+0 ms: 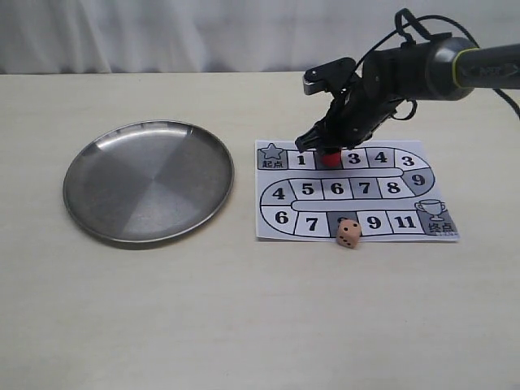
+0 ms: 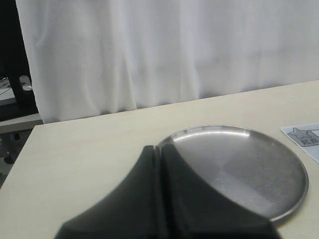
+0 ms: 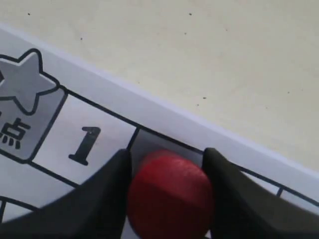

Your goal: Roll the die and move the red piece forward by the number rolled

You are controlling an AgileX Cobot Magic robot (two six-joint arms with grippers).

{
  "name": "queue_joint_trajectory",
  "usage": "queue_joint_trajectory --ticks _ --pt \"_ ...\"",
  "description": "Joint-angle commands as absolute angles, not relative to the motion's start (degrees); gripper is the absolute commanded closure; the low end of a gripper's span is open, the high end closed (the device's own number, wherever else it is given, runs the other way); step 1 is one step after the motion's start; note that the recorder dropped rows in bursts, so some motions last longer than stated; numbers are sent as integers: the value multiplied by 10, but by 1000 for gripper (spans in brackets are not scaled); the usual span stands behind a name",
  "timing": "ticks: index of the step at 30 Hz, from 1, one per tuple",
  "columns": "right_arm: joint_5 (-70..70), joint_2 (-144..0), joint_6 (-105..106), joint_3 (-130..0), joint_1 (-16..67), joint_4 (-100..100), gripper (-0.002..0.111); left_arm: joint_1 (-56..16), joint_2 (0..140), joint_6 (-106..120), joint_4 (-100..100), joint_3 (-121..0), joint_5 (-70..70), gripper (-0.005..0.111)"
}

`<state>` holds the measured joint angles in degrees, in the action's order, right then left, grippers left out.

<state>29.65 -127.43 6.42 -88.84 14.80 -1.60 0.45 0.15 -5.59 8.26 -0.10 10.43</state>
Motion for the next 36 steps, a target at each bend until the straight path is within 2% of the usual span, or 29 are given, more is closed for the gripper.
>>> queue_joint_trajectory --ticks 1,2,4,6,9,10,13,17,23,36 --pt "315 -1279 53 -890 148 -19 45 0 0 -56 83 0 99 107" --pt "315 -1274 49 -896 148 -17 38 0 0 -56 83 0 99 107" --pt "313 -1255 49 -910 147 -4 33 0 0 -56 83 0 99 107" --pt "313 -1228 49 -927 146 -4 38 0 0 -56 83 0 99 107" --pt "305 -1164 49 -933 145 -4 62 0 0 -56 83 0 99 107" --pt "302 -1133 49 -932 145 -4 76 0 0 -56 83 0 99 107" --pt "296 -1058 46 -922 145 -4 103 0 0 -56 83 0 99 107" --pt "271 -954 46 -868 145 -4 104 0 0 -56 83 0 99 107" --pt "200 -809 41 -711 145 -4 104 0 0 -56 83 0 99 107" --pt "-72 -453 0 -220 148 -4 104 0 0 -56 83 0 99 107"
